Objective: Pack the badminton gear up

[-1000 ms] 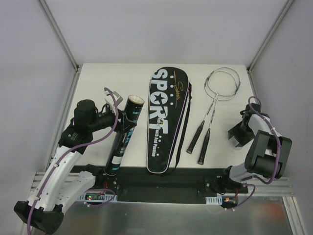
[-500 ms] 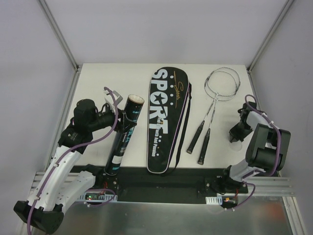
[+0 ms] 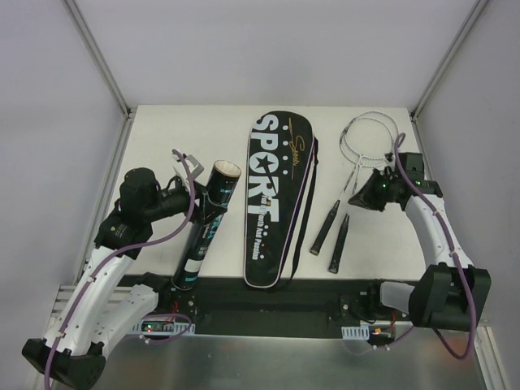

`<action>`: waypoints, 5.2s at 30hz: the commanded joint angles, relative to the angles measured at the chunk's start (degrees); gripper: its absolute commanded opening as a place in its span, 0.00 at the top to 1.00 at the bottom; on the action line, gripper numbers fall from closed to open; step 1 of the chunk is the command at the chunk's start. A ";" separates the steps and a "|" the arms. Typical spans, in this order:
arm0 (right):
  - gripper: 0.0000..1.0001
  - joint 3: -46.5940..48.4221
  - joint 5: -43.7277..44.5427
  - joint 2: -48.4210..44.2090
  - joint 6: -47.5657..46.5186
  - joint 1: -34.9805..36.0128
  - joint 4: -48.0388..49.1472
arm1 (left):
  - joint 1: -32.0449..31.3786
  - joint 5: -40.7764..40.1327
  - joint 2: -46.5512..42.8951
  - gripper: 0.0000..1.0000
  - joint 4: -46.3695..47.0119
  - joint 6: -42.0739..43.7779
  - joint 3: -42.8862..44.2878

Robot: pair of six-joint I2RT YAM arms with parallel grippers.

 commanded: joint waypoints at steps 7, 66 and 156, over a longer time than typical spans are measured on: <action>0.99 17.42 -19.40 -3.42 0.99 17.00 2.25 | -1.93 7.93 -0.91 1.00 2.79 4.14 -0.15; 0.99 56.74 -15.71 22.51 -6.04 55.77 -19.72 | -11.87 -1.03 6.65 1.00 -14.00 32.27 10.49; 0.85 49.70 -45.51 40.17 18.22 56.29 -4.95 | -14.33 2.49 -5.66 1.00 13.77 23.04 5.74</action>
